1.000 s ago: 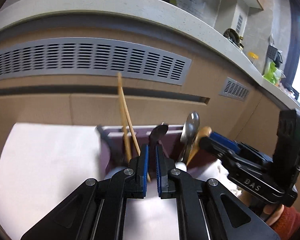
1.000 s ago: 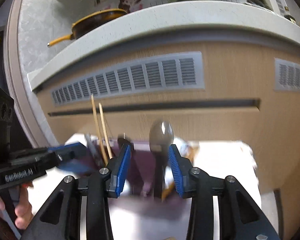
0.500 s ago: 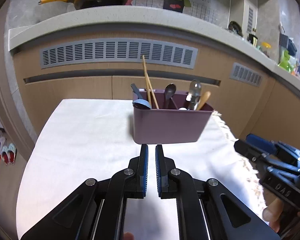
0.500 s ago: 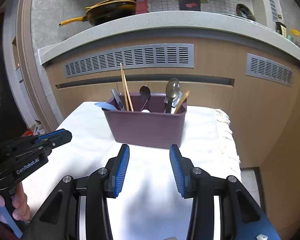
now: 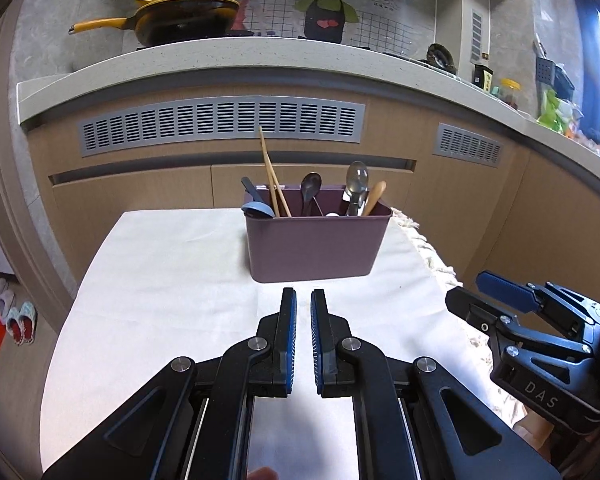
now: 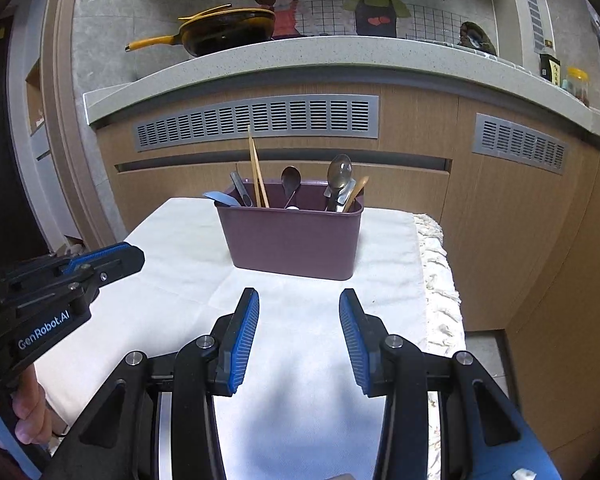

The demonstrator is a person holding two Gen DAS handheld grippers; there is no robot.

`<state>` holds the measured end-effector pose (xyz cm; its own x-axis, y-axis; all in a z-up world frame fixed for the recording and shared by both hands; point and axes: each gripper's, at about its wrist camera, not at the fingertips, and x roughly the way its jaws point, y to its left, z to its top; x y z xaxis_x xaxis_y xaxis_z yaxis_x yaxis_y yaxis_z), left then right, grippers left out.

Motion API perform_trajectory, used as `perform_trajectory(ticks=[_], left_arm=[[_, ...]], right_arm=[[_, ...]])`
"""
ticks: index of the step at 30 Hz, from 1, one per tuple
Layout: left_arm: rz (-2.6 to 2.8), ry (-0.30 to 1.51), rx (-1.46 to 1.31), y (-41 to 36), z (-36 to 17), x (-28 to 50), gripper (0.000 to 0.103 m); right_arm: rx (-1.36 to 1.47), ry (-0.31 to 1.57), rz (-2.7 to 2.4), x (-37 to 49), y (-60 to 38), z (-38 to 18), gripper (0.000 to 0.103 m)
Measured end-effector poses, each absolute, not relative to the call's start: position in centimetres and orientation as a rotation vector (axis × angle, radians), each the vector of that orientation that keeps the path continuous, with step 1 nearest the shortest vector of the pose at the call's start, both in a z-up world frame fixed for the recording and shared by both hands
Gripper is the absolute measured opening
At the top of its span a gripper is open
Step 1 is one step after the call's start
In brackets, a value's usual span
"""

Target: Organize utensils

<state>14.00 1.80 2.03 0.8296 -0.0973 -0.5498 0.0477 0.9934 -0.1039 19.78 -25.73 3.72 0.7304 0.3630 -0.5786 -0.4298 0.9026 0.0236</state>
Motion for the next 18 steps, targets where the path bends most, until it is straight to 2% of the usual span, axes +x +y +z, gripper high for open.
perform_trajectory(ticks=[18], left_arm=[[-0.08, 0.587, -0.091, 1.93, 2.24, 13.71, 0.008]], right_arm=[[-0.117, 0.609, 0.443, 19.34, -25.42, 4.04, 0.039]])
